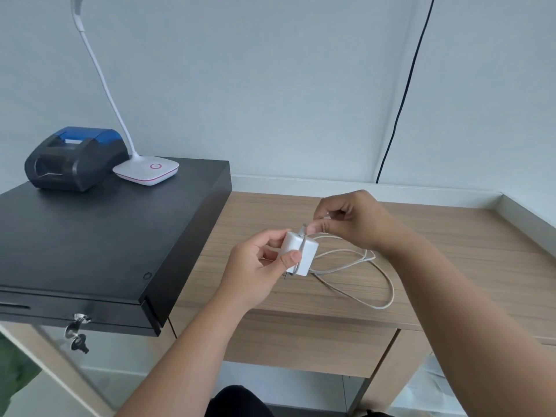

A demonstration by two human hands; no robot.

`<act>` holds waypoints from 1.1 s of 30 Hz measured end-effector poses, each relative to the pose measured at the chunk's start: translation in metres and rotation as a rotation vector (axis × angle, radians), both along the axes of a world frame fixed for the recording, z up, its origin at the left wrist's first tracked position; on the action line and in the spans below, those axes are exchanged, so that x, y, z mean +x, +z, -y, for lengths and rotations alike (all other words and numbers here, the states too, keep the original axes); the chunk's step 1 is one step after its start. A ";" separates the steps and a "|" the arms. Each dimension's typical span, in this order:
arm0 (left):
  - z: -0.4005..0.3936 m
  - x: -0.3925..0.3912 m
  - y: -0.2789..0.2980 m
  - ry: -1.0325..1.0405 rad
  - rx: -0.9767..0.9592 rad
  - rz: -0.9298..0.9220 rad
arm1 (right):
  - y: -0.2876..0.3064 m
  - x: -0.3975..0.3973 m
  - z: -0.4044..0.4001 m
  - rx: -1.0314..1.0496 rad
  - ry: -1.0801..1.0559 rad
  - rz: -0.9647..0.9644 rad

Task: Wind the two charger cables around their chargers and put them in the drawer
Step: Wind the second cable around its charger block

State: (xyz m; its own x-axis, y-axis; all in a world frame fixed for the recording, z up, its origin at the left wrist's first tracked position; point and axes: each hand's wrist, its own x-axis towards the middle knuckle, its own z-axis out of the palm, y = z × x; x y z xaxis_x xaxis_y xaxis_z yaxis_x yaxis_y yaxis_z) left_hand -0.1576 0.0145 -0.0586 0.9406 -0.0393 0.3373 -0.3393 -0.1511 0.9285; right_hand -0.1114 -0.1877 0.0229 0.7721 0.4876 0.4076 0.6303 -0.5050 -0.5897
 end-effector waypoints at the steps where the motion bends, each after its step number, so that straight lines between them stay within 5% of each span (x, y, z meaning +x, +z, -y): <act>1: -0.001 -0.002 0.001 -0.020 -0.001 -0.007 | -0.001 0.002 0.000 -0.004 0.012 -0.004; 9: -0.002 -0.014 0.009 -0.170 -0.170 -0.013 | -0.014 0.016 -0.001 0.191 0.084 -0.129; 15: 0.012 -0.002 0.024 -0.221 -0.693 -0.113 | -0.038 0.004 -0.020 0.249 0.041 -0.115; 20: 0.019 0.023 0.037 -0.066 -0.960 -0.113 | -0.061 -0.002 -0.029 0.075 -0.174 -0.022; 27: 0.024 0.056 0.042 0.182 -0.807 -0.113 | -0.033 -0.006 -0.027 -0.111 -0.237 -0.017; 33: 0.014 0.071 0.048 0.244 -0.141 0.028 | 0.016 0.001 -0.006 -0.136 -0.243 0.075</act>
